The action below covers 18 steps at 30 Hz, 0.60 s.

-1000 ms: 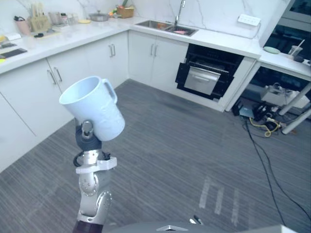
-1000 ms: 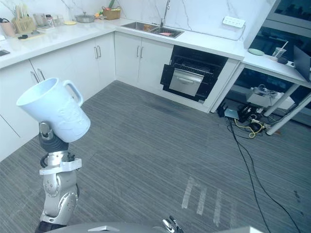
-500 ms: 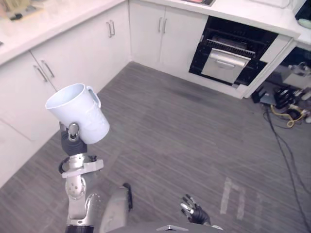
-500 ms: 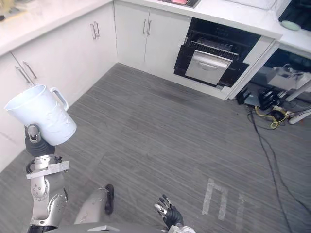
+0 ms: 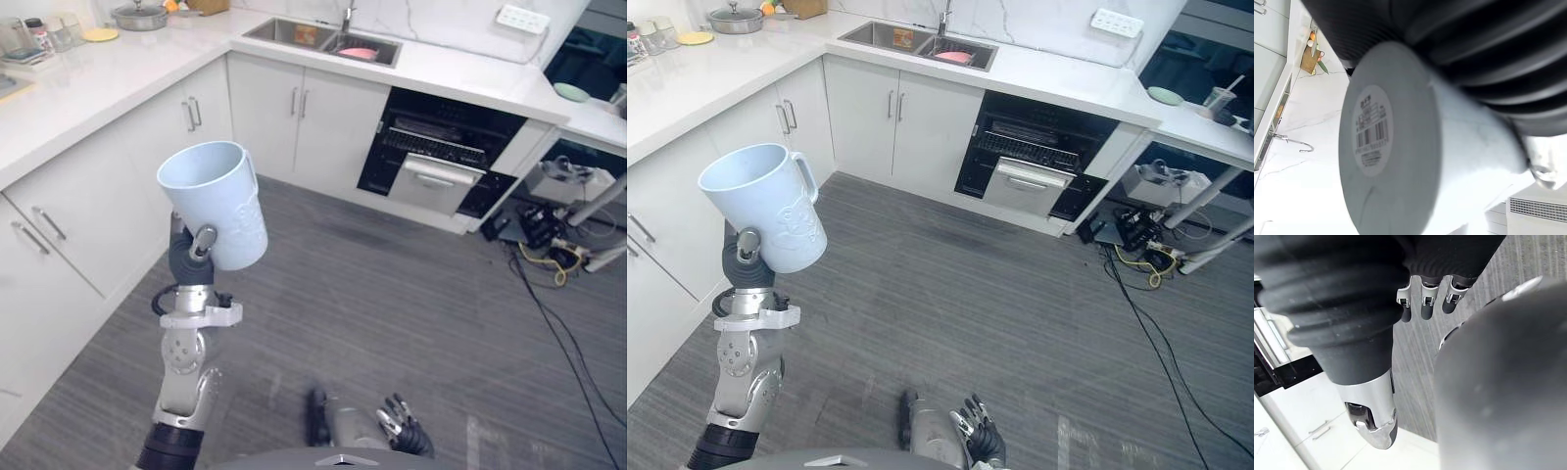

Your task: Walk over to the sink, pick up the cup, carry it to the dishwasher, place the cup inside the dishwasher, then close the dishwasher door

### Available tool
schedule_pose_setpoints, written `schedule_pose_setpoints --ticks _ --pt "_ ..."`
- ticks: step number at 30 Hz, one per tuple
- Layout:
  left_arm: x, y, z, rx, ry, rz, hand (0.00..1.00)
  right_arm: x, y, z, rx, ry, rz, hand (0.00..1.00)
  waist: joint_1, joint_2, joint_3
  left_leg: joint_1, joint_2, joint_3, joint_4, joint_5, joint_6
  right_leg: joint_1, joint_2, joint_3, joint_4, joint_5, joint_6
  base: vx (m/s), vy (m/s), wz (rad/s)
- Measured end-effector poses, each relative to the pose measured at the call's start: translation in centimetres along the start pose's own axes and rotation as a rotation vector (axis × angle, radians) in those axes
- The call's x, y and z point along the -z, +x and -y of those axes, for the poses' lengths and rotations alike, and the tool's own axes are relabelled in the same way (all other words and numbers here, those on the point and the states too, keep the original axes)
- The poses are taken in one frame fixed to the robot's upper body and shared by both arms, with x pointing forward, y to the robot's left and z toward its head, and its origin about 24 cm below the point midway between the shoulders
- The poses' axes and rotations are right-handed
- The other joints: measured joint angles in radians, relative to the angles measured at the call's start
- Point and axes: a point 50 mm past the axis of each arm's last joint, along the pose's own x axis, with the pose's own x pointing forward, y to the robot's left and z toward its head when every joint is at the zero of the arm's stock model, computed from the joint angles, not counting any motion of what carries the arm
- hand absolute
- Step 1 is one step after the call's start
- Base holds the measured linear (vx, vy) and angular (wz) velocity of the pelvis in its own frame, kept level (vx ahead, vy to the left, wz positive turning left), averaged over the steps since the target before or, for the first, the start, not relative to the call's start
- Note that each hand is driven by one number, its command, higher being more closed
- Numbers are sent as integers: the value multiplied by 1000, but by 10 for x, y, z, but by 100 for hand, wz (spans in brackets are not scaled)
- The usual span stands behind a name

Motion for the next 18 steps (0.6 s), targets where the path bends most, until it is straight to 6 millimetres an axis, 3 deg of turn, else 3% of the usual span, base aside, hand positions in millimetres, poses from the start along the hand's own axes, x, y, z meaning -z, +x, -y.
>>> schedule_pose_setpoints --ticks 1,2,3,4,6,7,8,9,10,12,15,16,17,18 --pt "0 -3 -3 -14 7 -5 100 1 -1 2 22 -21 -13 0 4 -1 0 42 6 9 5 -32 -20 5 9 -6 -16 26 -19 593 -137 -14" --pt "1 -10 -5 -28 8 -16 100 1 -3 5 46 -46 -29 0 7 3 -3 112 15 23 12 -82 -57 15 12 -17 16 94 -73 761 -184 -14" --pt "2 -13 -4 -33 3 -24 100 0 -3 7 59 -57 -31 0 3 14 -7 131 27 24 18 -95 -74 11 13 -29 57 123 -82 780 -215 -14" --pt "3 -17 -2 -33 -11 -30 100 -3 -5 12 97 -67 -23 0 -3 35 -17 152 52 27 46 -103 -89 -4 20 -48 145 114 -68 647 -201 -13" --pt "5 -17 6 -28 -42 -33 100 -13 -3 17 136 -90 8 0 -11 74 -28 117 114 24 209 -89 -113 6 58 -59 207 23 -77 637 -239 -19" --pt "5 -16 10 -31 -61 -27 100 -19 -3 20 160 -101 26 0 -19 104 -25 54 156 22 382 -34 -119 36 92 -57 210 -16 -88 631 -230 -24" --pt "6 -17 12 -37 -72 -25 100 -21 -3 22 175 -103 32 0 -18 118 -25 13 180 22 484 23 -120 56 112 -48 202 -33 -94 634 -187 -42" --pt "6 -17 13 -51 -82 -23 100 -24 -5 24 204 -109 47 0 -11 131 -15 -87 237 21 707 144 -103 114 154 -20 161 -58 -109 626 -158 -59" --pt "6 -16 15 -57 -86 -21 100 -26 -4 24 222 -112 59 0 -4 150 -14 -182 280 19 879 126 -94 194 187 7 109 -70 -125 631 -151 -63" --pt "6 -17 14 -53 -69 -25 100 -22 -5 23 224 -111 54 0 13 119 -8 -278 276 14 943 83 -63 287 195 47 40 -76 -136 589 -140 -70" --pt "4 -17 4 -46 -20 -21 100 -28 2 17 201 -109 91 0 33 92 -12 -422 226 40 699 -2 -24 425 185 156 -79 -73 -136 577 -73 -95" --pt "2 -17 -2 -63 -1 -18 100 -34 8 13 180 -122 112 0 41 80 -9 -444 184 48 504 -1 -24 456 161 200 -98 -78 -126 550 70 -103" --pt "1 -16 -7 -75 14 -15 100 -41 13 10 159 -136 132 0 42 58 -1 -457 116 26 293 50 -33 488 125 232 -114 -92 -103 430 67 -95" --pt "1 -16 -8 -78 17 -16 100 -44 15 9 152 -141 144 0 42 53 3 -461 88 7 191 94 -40 504 111 244 -123 -96 -95 637 147 -73"
